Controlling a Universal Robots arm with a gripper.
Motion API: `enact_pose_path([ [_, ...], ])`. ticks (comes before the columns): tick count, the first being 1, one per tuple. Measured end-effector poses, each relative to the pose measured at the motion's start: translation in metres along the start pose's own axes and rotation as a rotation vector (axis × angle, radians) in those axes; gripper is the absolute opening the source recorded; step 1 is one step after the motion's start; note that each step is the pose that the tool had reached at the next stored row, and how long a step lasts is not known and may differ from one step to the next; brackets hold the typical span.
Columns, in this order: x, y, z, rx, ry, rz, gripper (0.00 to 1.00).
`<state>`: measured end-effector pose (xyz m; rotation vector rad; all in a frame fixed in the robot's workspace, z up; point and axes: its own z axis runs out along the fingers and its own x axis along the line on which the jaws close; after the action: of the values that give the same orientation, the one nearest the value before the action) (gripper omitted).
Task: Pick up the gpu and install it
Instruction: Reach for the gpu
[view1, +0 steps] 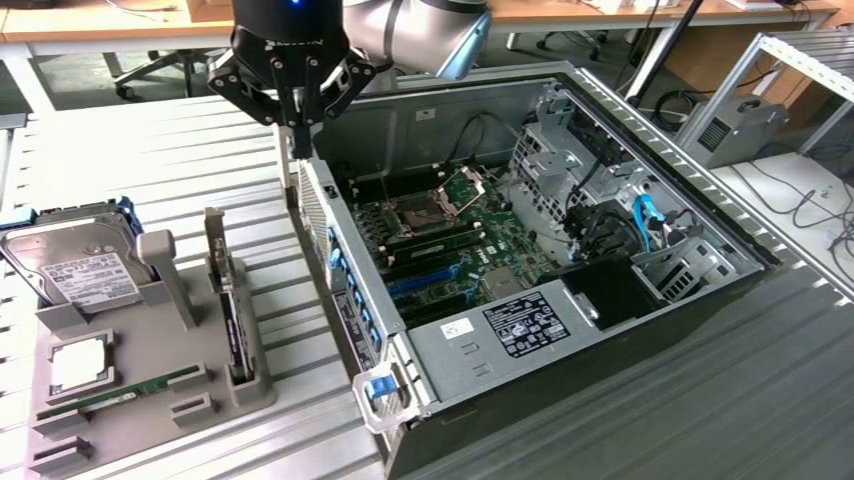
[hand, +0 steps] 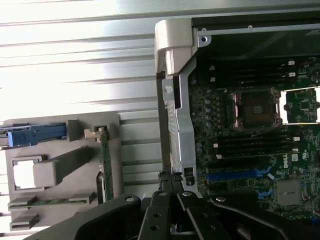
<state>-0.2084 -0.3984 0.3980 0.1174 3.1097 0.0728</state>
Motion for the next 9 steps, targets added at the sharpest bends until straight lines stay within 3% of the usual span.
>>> enact_pose_path([
  [9,0.0030,-0.0002,-0.0001,0.0002,0.0000,0.000,0.11],
])
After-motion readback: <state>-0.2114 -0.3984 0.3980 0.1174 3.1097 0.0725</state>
